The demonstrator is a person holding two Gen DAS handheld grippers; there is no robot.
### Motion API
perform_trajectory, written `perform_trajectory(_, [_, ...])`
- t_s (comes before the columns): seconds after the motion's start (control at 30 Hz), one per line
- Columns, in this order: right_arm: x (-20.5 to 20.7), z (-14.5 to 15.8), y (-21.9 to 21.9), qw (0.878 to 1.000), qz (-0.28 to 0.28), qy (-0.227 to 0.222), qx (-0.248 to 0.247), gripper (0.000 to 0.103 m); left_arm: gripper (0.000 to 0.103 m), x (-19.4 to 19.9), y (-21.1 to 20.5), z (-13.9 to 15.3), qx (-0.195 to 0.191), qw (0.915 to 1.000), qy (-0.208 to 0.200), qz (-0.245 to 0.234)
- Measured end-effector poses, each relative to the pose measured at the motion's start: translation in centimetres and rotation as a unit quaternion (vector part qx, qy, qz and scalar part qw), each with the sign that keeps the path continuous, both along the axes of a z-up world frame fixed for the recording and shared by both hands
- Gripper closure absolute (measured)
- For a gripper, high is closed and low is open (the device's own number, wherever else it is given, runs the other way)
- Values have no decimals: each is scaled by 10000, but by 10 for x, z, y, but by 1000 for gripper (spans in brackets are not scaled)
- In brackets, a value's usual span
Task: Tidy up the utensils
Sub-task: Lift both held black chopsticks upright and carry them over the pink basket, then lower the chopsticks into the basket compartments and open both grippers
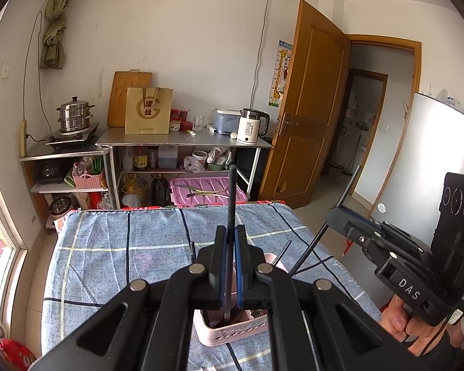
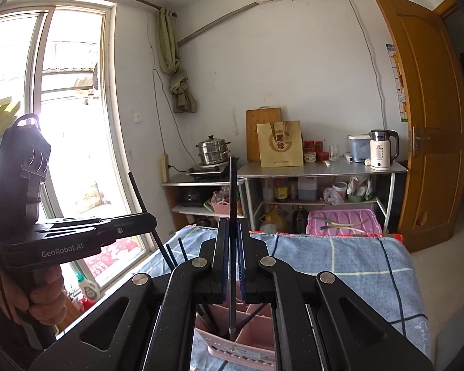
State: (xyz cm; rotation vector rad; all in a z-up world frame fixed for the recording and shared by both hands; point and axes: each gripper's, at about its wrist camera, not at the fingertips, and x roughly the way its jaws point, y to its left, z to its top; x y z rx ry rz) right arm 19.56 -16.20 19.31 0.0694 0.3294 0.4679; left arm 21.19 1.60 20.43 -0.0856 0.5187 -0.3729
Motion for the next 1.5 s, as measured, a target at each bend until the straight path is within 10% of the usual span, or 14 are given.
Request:
perform_trajectory(0.73, [25,-62,7,9953,31,937,-248,98,98,17,2,-65,39,9981,611,26])
perform_trajectory(1.5, [-30,-37,-17,9986,-89,521,-68,90,81,-50,22,-40,-242,9994,-10,260])
